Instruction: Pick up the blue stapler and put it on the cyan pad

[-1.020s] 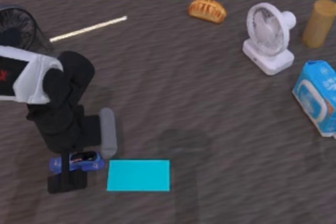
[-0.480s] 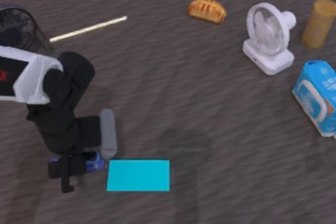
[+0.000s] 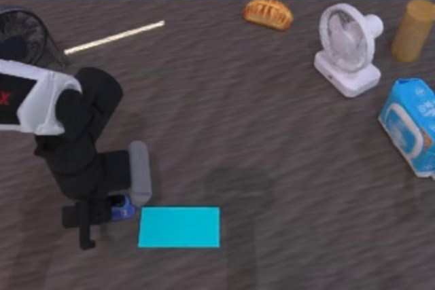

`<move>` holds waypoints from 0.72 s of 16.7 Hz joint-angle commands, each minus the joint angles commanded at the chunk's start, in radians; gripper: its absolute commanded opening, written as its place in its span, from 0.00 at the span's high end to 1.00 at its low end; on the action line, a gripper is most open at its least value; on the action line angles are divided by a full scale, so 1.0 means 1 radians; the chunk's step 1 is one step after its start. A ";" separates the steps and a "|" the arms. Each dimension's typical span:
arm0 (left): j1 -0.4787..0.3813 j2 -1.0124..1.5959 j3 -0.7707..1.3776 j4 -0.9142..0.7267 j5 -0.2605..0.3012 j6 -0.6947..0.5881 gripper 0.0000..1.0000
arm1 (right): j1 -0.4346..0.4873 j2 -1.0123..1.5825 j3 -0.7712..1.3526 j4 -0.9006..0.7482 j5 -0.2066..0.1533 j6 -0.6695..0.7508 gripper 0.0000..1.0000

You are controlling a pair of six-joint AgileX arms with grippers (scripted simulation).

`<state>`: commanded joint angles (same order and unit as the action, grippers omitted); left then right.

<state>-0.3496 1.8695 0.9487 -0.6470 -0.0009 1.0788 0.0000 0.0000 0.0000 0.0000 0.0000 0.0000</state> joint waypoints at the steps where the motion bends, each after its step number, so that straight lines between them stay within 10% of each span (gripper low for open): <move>1: 0.000 0.000 0.000 0.000 0.000 0.000 1.00 | 0.000 0.000 0.000 0.000 0.000 0.000 0.00; 12: 0.012 -0.131 0.170 -0.323 0.002 -0.003 1.00 | 0.000 0.000 0.000 0.000 0.000 0.000 0.00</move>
<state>-0.3373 1.7381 1.1191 -0.9699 0.0011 1.0757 0.0000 0.0000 0.0000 0.0000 0.0000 0.0000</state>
